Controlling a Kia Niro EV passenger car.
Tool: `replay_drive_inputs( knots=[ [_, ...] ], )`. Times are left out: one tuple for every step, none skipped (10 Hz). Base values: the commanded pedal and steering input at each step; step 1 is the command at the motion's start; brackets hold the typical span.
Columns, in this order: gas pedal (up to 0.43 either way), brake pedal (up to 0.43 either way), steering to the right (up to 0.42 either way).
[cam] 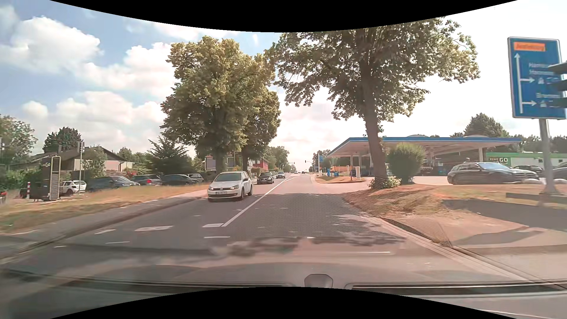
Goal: Follow the waypoints while adhering to traffic rules and regulations
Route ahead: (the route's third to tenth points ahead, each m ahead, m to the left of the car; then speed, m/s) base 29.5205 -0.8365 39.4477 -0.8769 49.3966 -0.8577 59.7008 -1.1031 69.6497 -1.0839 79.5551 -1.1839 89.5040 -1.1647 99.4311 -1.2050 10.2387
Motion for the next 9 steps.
replay_drive_inputs(
  knots=[
    [0.26,0.0,-0.003],
    [0.26,0.0,-0.003],
    [0.248,0.0,-0.001],
    [0.24,0.0,-0.001],
    [0.228,0.0,-0.001],
    [0.228,0.0,0.0],
    [0.228,0.0,0.001],
    [0.228,0.0,0.002],
    [0.228,0.0,0.003]
  ],
)
